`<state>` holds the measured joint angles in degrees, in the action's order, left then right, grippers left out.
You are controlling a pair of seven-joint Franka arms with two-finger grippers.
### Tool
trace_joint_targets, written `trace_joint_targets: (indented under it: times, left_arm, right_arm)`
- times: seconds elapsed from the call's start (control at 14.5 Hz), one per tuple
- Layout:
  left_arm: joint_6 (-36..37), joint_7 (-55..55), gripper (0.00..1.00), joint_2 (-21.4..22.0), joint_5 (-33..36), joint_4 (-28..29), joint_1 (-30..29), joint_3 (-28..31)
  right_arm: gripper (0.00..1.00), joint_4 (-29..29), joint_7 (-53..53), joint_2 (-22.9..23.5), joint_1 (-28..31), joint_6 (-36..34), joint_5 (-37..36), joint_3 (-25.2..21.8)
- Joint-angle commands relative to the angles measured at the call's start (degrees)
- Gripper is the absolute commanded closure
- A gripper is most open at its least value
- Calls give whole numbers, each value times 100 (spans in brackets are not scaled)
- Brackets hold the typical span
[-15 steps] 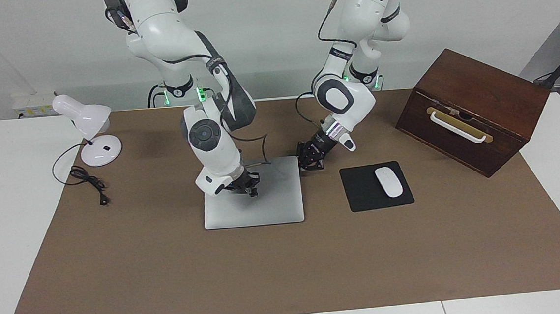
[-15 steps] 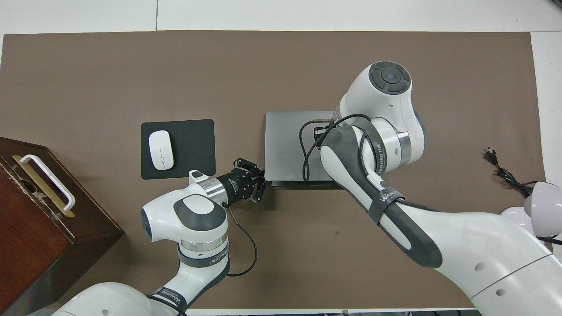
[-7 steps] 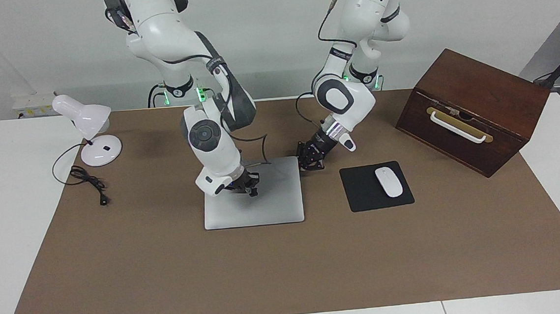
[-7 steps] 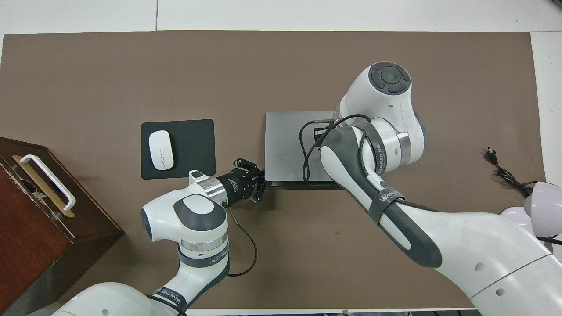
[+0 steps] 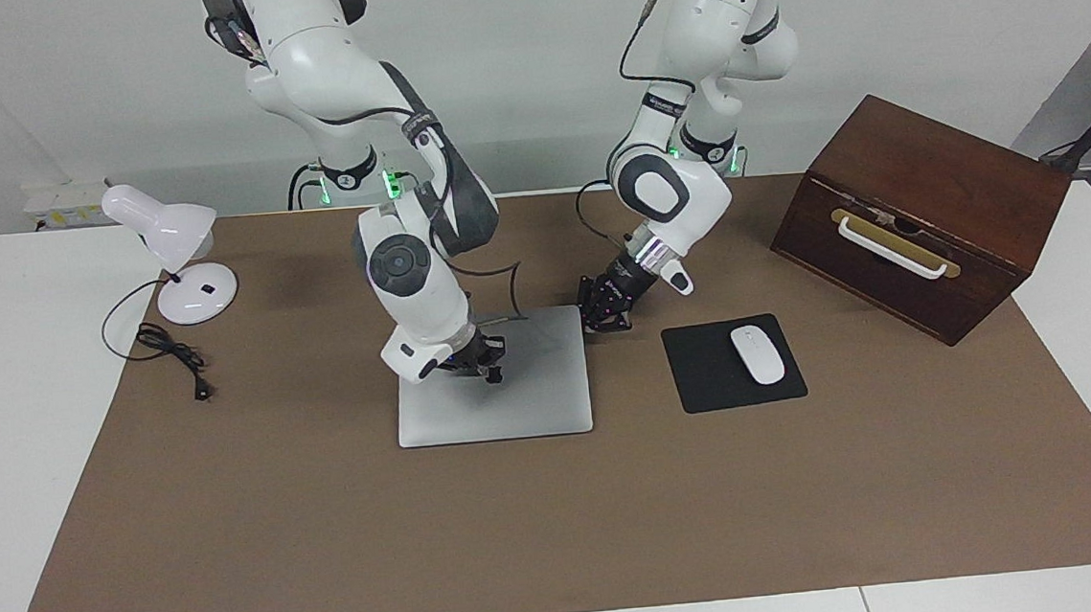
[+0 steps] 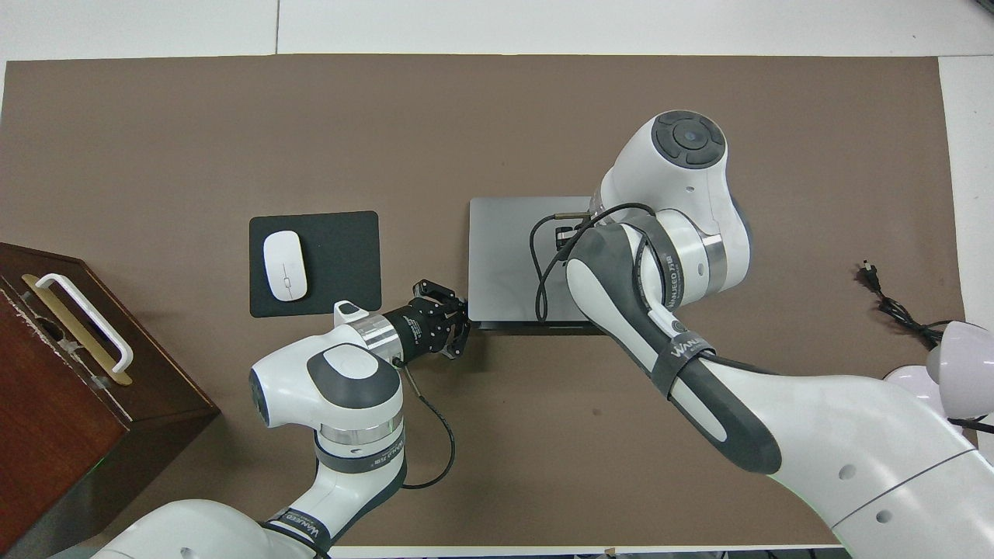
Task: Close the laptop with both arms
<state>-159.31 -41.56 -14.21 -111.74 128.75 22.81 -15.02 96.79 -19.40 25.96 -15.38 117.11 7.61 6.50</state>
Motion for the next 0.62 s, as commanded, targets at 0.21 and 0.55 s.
trace_joint_targets:
  times: [0.21, 0.55]
  left_arm:
    - [-214, 297, 100, -390, -103, -43, -66, 60]
    - [-214, 297, 100, -390, -103, -43, -75, 60]
  right_arm:
    - [100, 261, 95, -162, 96, 137, 136, 79]
    - [100, 288, 95, -162, 88, 146, 136, 79]
